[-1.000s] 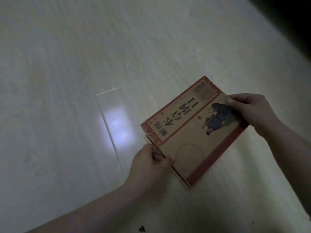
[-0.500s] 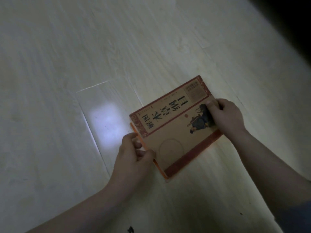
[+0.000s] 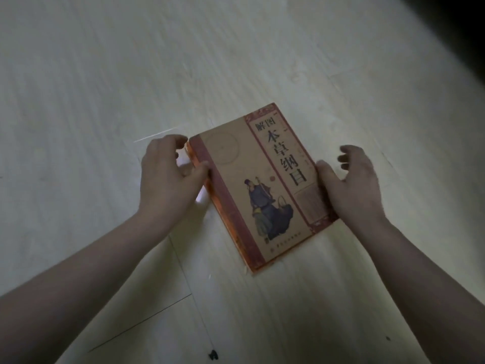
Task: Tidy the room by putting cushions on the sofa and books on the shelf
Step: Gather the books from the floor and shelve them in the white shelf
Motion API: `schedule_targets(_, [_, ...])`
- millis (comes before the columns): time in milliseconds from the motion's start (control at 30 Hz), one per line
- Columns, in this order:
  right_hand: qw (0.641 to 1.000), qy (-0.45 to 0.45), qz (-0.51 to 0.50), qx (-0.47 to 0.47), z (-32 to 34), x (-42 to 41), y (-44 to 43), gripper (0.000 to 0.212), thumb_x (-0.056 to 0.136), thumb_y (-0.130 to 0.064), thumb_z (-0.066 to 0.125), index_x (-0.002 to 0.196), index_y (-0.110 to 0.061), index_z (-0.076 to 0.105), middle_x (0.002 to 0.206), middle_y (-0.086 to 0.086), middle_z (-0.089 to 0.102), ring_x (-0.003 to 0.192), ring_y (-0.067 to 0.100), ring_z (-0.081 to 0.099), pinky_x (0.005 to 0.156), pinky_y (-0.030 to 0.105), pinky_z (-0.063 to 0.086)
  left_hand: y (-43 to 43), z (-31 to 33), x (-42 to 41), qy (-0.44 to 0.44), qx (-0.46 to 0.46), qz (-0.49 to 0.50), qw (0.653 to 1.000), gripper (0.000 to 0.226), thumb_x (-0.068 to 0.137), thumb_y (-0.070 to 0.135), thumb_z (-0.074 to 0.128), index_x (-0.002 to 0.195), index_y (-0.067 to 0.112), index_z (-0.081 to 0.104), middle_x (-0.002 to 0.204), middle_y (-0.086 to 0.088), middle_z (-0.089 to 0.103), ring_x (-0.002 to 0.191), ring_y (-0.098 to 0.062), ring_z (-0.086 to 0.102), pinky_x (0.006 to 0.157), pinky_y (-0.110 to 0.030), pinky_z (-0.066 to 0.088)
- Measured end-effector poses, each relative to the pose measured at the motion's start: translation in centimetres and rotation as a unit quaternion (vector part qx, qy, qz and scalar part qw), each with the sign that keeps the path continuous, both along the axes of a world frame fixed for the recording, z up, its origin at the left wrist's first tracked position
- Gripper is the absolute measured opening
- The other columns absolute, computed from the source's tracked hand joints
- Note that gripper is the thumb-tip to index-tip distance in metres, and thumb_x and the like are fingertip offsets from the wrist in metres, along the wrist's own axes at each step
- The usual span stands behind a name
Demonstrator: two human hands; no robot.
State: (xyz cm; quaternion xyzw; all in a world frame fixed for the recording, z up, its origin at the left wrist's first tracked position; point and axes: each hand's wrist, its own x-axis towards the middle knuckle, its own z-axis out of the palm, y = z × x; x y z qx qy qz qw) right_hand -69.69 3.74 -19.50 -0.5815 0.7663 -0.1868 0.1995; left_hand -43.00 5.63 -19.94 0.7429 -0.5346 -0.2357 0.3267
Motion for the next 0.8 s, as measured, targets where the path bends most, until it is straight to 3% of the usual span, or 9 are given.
schedule_targets(100, [0.988,0.016,0.118,0.098,-0.4,2.0,-1.7,0.051,0.093,-0.054,0.047,0.125,-0.015,0.051,0.114,0.004,0.053,0.109,0.023,0.055,0.081,0.029,0.04,2.5,-0.5,-0.5,0.127,0.103,0.075,0.984,0.058,0.08,0.03,0.071,0.129,0.01,0.047,0.111,-0.003,0.053,0.092,-0.013,0.057,0.078,-0.02,0.047])
schedule_targets(167, [0.987,0.007,0.115,0.116,-0.6,3.0,-2.0,0.047,0.093,-0.056,0.045,0.114,-0.015,0.055,0.104,0.001,0.048,0.101,0.021,0.053,0.077,0.028,0.037,3.8,-0.9,-1.1,0.254,0.169,0.095,0.948,0.068,0.079,0.032,0.072,0.133,0.001,0.043,0.113,-0.019,0.056,0.087,-0.017,0.062,0.086,-0.031,0.052])
schedule_targets(233, [0.988,-0.005,0.104,0.117,-0.7,3.6,-1.6,0.047,0.092,-0.058,0.046,0.114,-0.017,0.055,0.104,0.0,0.048,0.098,0.019,0.053,0.076,0.029,0.038,4.5,-0.6,-2.2,0.316,0.186,0.084,0.926,0.073,0.072,0.04,0.07,0.131,0.005,0.046,0.118,-0.012,0.06,0.1,-0.021,0.064,0.091,-0.038,0.052])
schedule_targets(333, [0.986,-0.018,0.107,0.124,-0.6,4.2,-0.3,0.047,0.088,-0.06,0.051,0.116,-0.022,0.053,0.106,0.0,0.05,0.096,0.017,0.053,0.075,0.029,0.041,4.4,0.1,-3.9,0.297,0.169,0.044,0.939,0.042,0.075,0.035,0.064,0.111,0.014,0.058,0.102,0.006,0.067,0.094,-0.011,0.064,0.075,-0.027,0.052])
schedule_targets(433, [0.986,-0.047,0.071,0.141,-0.5,4.7,0.9,0.046,0.086,-0.062,0.052,0.111,-0.023,0.053,0.105,0.001,0.056,0.092,0.018,0.056,0.072,0.03,0.045,3.9,0.5,-4.4,0.251,0.155,0.041,0.955,0.023,0.085,0.021,0.061,0.106,0.015,0.055,0.097,0.009,0.063,0.083,-0.003,0.058,0.062,-0.019,0.042])
schedule_targets(633, [0.967,-0.165,-0.027,0.193,-0.8,5.5,3.5,0.047,0.088,-0.053,0.056,0.116,-0.016,0.048,0.109,0.004,0.057,0.087,0.016,0.058,0.056,0.024,0.041,3.8,0.7,-3.2,0.231,0.16,0.044,0.959,0.016,0.087,0.021,0.055,0.094,0.008,0.061,0.088,0.0,0.065,0.079,-0.017,0.059,0.06,-0.024,0.042])
schedule_targets(733, [0.943,-0.242,-0.094,0.207,-0.4,5.1,3.9,0.049,0.087,-0.052,0.057,0.113,-0.01,0.055,0.099,0.002,0.066,0.078,0.012,0.064,0.05,0.021,0.043,4.0,1.3,-2.8,0.244,0.169,0.043,0.954,0.029,0.088,0.025,0.051,0.099,0.001,0.063,0.095,-0.009,0.067,0.089,-0.024,0.062,0.066,-0.03,0.048])
schedule_targets(800, [0.917,-0.302,-0.116,0.235,0.0,4.8,3.5,0.051,0.083,-0.053,0.061,0.109,-0.009,0.065,0.091,0.004,0.073,0.077,0.018,0.07,0.055,0.023,0.051,3.7,1.1,-2.2,0.262,0.171,0.054,0.948,0.045,0.079,0.039,0.054,0.096,-0.002,0.061,0.096,-0.016,0.066,0.09,-0.033,0.063,0.078,-0.044,0.054])
